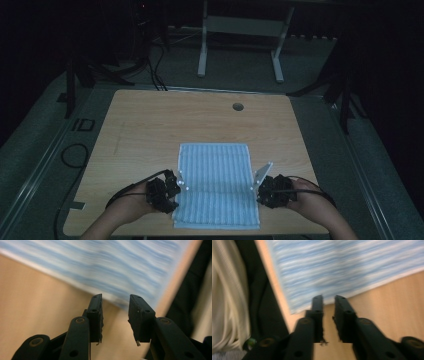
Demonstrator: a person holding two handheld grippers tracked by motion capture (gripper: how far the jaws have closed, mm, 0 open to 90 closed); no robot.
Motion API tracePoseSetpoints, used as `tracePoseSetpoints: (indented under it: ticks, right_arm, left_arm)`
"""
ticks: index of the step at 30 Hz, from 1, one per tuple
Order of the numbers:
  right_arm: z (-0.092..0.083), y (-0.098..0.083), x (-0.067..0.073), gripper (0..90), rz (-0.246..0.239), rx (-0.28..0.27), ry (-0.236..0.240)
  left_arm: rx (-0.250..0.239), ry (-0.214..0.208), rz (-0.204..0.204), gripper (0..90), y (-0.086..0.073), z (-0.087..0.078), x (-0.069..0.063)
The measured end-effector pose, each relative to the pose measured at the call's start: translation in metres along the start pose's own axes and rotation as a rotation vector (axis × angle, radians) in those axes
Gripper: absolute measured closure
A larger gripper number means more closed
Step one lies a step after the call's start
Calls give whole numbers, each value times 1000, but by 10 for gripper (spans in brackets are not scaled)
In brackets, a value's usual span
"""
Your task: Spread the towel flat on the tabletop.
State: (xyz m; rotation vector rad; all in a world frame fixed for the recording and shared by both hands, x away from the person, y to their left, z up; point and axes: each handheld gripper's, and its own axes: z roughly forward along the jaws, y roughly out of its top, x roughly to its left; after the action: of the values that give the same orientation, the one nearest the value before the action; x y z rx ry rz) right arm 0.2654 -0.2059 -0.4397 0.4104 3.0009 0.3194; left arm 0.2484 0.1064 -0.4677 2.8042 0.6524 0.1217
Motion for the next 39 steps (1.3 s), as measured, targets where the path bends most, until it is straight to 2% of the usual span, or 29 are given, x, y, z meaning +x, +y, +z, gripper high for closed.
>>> tracePoseSetpoints:
  ticks: [1, 2, 4, 5, 6, 7, 8, 9, 11, 14, 19, 21, 23, 27, 32, 33, 37, 39]
  right_arm:
    - [-1, 2, -8, 844, 10, -7, -4]
    - [0, 4, -12, 861, 13, -7, -3]
    - [7, 11, -22, 877, 12, 1, -2]
    - [14, 16, -27, 877, 12, 15, 3]
    - [19, 19, -30, 877, 11, 22, 3]
    - [28, 24, -35, 877, 17, 34, 5]
    - [28, 24, -35, 877, 17, 34, 5]
    - [45, 33, -44, 877, 29, 52, 17]
    - [51, 35, -48, 877, 37, 59, 22]
    - [74, 43, -61, 876, 60, 81, 39]
    - [94, 46, -71, 877, 64, 133, 34]
    - [94, 46, -77, 877, 73, 120, 48]
    - [94, 46, -84, 876, 91, 123, 47]
    - [95, 46, -95, 876, 104, 132, 71]
    - [96, 48, -105, 875, 119, 142, 72]
    - [97, 49, -112, 874, 135, 144, 70]
    - [98, 54, -124, 872, 148, 157, 71]
    - [99, 57, -129, 868, 155, 168, 71]
  left_arm:
    - [-14, 34, -11, 644, 2, -3, 11]
    - [-23, 48, -4, 643, 5, -3, 17]
    - [-29, 45, -6, 644, 7, -3, 20]
    - [-44, 42, -13, 644, 14, 2, 30]
    - [-44, 42, -13, 644, 14, 2, 30]
    - [-49, 38, -18, 644, 22, 11, 39]
    - [-49, 38, -18, 644, 22, 11, 39]
    - [-37, 15, -18, 644, 33, 23, 48]
    - [-33, 6, -22, 644, 37, 29, 52]
    - [13, 22, -23, 645, 46, 49, 61]
    - [39, 25, -28, 646, 51, 64, 69]
    - [45, 30, -31, 646, 52, 68, 73]
    - [38, 13, -45, 646, 53, 70, 78]
    - [35, 7, -53, 646, 59, 72, 86]
    - [45, 15, -49, 645, 67, 74, 96]
    - [49, 14, -55, 645, 71, 75, 100]
    - [64, 20, -63, 641, 79, 77, 112]
    - [76, 25, -54, 641, 83, 78, 116]
